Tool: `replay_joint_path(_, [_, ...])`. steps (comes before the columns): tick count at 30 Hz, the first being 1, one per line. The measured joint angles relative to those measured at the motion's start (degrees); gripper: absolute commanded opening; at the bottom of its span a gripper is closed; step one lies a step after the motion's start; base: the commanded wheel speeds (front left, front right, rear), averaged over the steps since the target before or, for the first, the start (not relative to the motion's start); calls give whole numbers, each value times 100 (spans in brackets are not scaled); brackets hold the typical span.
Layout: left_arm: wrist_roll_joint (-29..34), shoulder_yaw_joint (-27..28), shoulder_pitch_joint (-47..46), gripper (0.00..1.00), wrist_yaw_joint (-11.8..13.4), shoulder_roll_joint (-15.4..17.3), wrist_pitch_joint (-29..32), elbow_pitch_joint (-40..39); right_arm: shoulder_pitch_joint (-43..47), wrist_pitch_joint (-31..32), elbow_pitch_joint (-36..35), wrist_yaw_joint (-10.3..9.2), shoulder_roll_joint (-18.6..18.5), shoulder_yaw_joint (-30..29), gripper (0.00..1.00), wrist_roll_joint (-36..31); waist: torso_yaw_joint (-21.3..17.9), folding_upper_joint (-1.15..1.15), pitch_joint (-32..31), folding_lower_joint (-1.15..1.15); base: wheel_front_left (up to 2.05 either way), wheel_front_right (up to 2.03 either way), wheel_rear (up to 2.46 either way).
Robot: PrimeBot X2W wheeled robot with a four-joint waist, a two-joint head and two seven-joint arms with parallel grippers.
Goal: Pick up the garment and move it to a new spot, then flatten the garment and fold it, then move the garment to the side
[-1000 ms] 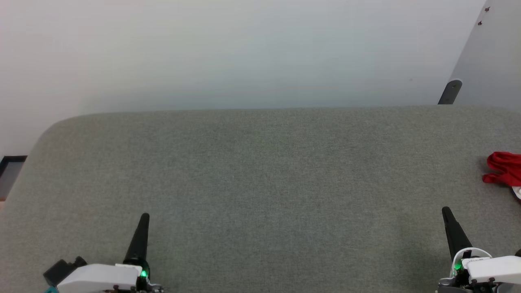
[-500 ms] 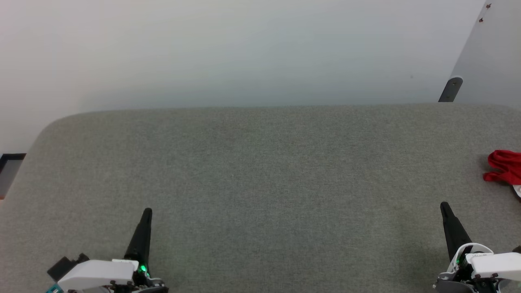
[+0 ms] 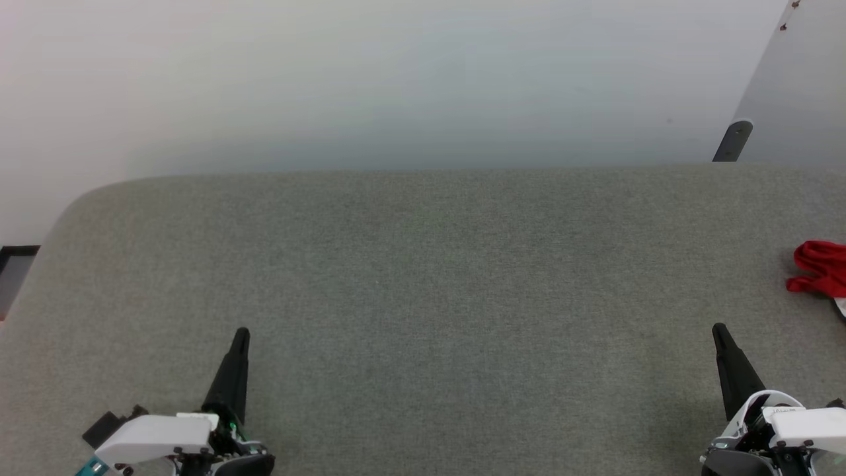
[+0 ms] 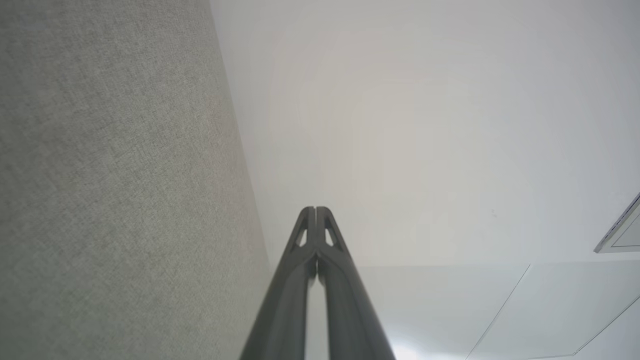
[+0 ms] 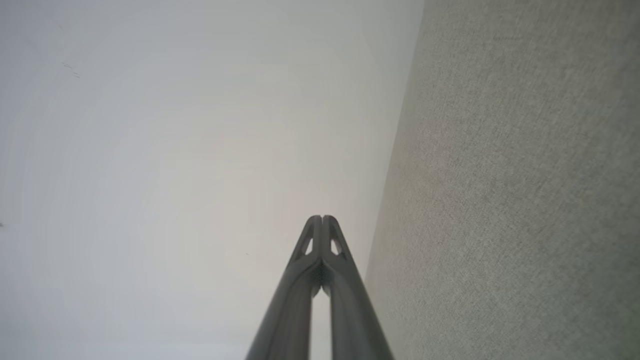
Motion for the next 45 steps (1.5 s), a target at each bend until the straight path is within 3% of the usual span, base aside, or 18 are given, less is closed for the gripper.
replay_joint_path(45, [-134, 2, -23, 0, -16, -7, 27, 13, -56, 22, 9, 0, 12, -11, 0, 112, -1, 0, 11, 0, 0, 0, 0])
